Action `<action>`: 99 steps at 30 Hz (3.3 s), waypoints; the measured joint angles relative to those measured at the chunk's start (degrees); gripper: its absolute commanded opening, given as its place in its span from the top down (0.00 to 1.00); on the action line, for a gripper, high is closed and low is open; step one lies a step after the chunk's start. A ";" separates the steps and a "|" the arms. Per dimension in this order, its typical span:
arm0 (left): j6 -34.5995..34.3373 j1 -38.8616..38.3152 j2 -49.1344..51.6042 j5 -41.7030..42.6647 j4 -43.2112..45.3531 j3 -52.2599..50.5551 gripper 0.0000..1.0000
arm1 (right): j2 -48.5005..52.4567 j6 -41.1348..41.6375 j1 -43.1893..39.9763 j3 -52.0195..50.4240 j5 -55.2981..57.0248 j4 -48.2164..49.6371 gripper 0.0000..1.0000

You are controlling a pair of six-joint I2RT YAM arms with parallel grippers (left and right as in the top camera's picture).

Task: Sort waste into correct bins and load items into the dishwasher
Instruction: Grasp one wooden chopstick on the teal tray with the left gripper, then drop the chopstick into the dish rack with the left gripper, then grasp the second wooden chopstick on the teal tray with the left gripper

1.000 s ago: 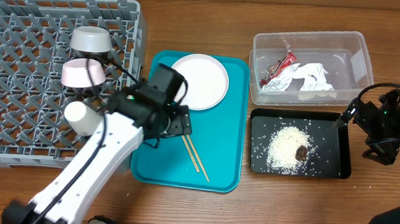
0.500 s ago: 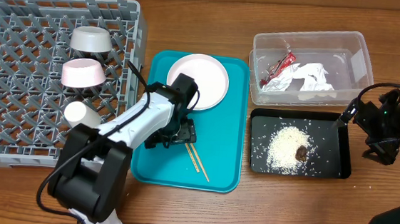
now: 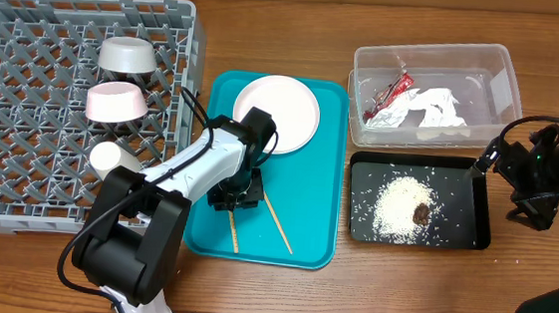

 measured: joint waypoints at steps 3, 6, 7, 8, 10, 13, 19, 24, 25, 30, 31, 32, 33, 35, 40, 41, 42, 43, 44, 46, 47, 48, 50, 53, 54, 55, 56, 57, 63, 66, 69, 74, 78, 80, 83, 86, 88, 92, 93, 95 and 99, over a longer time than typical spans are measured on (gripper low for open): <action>0.02 0.00 0.11 0.02 -0.17 0.00 0.74 | 0.00 0.00 0.00 0.00 -0.02 -0.04 0.00; 0.00 0.00 0.11 0.00 -0.20 0.00 0.75 | 0.00 0.02 0.00 0.00 0.00 -0.09 0.00; 0.00 0.00 0.11 0.00 -0.20 0.00 0.75 | 0.00 -0.02 -0.02 0.00 0.00 -0.09 0.00; 0.00 0.00 0.11 0.00 -0.20 0.00 0.75 | 0.00 0.00 0.00 0.00 0.00 -0.07 0.00; 0.00 0.00 0.11 0.00 -0.39 0.00 0.74 | 0.00 0.00 0.00 0.00 -0.04 -0.07 0.00; 0.00 0.00 0.11 0.02 -0.50 -0.24 0.72 | 0.00 0.00 0.00 0.00 -0.02 -0.11 0.00; -0.02 0.00 -0.79 0.02 0.96 -2.21 0.79 | 0.00 -0.04 0.00 0.00 -0.02 -0.09 0.00; -0.02 0.00 -1.09 0.48 2.10 -2.78 0.92 | 0.00 0.00 0.00 0.00 -0.04 -0.09 0.00; -0.02 0.00 -1.09 0.48 2.10 -2.78 0.96 | 0.00 0.00 0.00 0.00 0.00 -0.11 0.00; 0.24 0.02 -1.18 0.07 0.90 -2.29 0.96 | 0.00 -0.02 0.00 0.00 -0.02 -0.09 0.00; 0.24 0.22 -1.07 -0.44 -0.02 -2.12 0.96 | 0.00 -0.02 0.00 0.00 -0.02 -0.11 0.00; 0.24 0.57 -0.76 -0.96 -1.16 -1.55 0.96 | 0.00 -0.02 0.00 0.00 0.00 -0.09 0.00; 0.24 1.18 -0.31 -1.53 -3.10 -0.63 0.96 | 0.00 0.00 0.00 0.00 -0.02 -0.11 0.00; 0.52 2.34 -0.04 -2.64 -6.29 1.81 0.96 | 0.00 0.00 0.00 0.00 -0.02 -0.09 0.00; 2.99 3.74 -1.73 -4.59 -9.49 9.66 0.96 | 0.00 -0.02 0.00 0.00 -0.02 -0.09 0.00; 3.54 4.26 -3.61 -5.14 -10.12 11.10 0.96 | 0.00 -0.02 0.00 0.00 -0.02 -0.09 0.00; 4.55 5.03 -6.01 -5.18 -10.69 12.68 0.96 | 0.00 -0.02 0.00 0.00 -0.02 -0.11 0.00; 5.11 5.66 -7.41 -5.29 -10.69 13.46 0.96 | 0.00 0.00 0.00 0.00 -0.02 -0.09 0.00; 6.51 6.84 -9.60 -5.51 -10.67 14.67 0.96 | 0.00 -0.02 0.00 0.00 -0.02 -0.09 0.00; 10.08 9.20 -12.63 -5.64 -10.40 15.98 0.96 | 0.00 0.00 0.00 0.00 -0.02 -0.09 0.00; 14.32 11.91 -14.84 -5.88 -9.84 16.81 0.96 | 0.00 0.00 0.00 0.00 -0.02 -0.07 0.00; 16.74 13.49 -15.50 -6.16 -9.60 17.05 0.96 | 0.00 0.00 0.00 0.00 0.00 -0.04 0.00; 21.46 16.81 -15.74 -6.29 -8.68 17.07 0.96 | 0.00 0.00 0.00 0.00 0.00 -0.07 0.00; 27.34 21.49 -15.06 -6.40 -6.47 17.07 0.96 | 0.00 -0.02 0.00 0.00 0.00 -0.04 0.00; 28.59 22.69 -14.71 -6.43 -5.70 17.07 0.96 | 0.00 0.00 0.00 0.00 -0.02 -0.04 0.00; 29.49 23.58 -14.27 -6.49 -5.01 17.07 0.96 | 0.00 -0.02 -0.02 0.00 -0.02 -0.02 0.00; 30.67 24.70 -13.35 -6.58 -3.91 17.07 0.96 | 0.00 0.00 0.00 0.00 -0.02 -0.07 0.00; 31.36 25.14 -12.57 -6.60 -3.39 17.07 0.96 | 0.00 0.00 0.00 0.00 -0.02 -0.07 0.00; 33.38 25.46 -6.75 -6.58 -1.25 17.07 0.35 | 0.00 0.00 0.00 0.00 -0.02 -0.09 0.00; 33.48 25.46 -6.05 -6.60 -1.20 17.07 0.35 | 0.00 -0.04 0.00 0.00 -0.02 -0.09 0.00; 33.48 25.46 -6.05 -6.29 -2.97 17.20 0.35 | 0.00 -0.02 0.00 0.00 0.00 -0.04 0.00; 33.46 23.50 -6.05 1.64 -8.44 20.72 0.37 | 0.00 0.00 0.00 0.00 0.00 -0.07 0.00; 32.20 18.56 -6.05 10.25 -9.42 21.14 0.38 | 0.00 0.00 0.00 0.00 -0.02 -0.02 0.00; 29.77 14.73 -6.05 12.68 -9.40 21.03 0.38 | 0.00 0.00 0.00 0.00 0.00 -0.04 0.00; 22.32 8.66 -6.08 13.38 -8.50 19.02 0.36 | 0.00 -0.02 -0.02 0.00 -0.04 -0.04 0.00; 15.37 3.32 -6.08 12.96 -4.46 14.03 0.38 | 0.00 0.00 0.00 0.00 -0.02 0.00 0.00; 11.72 0.46 -6.05 12.48 -1.20 10.71 0.39 | 0.00 -0.02 0.00 0.00 0.00 -0.02 0.00; 5.51 -4.50 -5.99 9.05 3.30 5.31 0.40 | 0.00 0.00 0.00 0.00 0.00 -0.02 0.00; 4.59 -5.31 -5.99 7.65 4.04 4.46 0.40 | 0.00 -0.02 0.00 0.00 0.00 -0.02 0.00; 3.21 -6.49 -5.99 3.89 4.63 3.30 0.41 | 0.00 0.00 0.00 0.00 0.00 -0.02 0.00; 2.51 -6.75 -4.87 -0.85 5.25 2.99 0.38 | 0.00 0.00 0.00 0.00 -0.04 0.00 0.00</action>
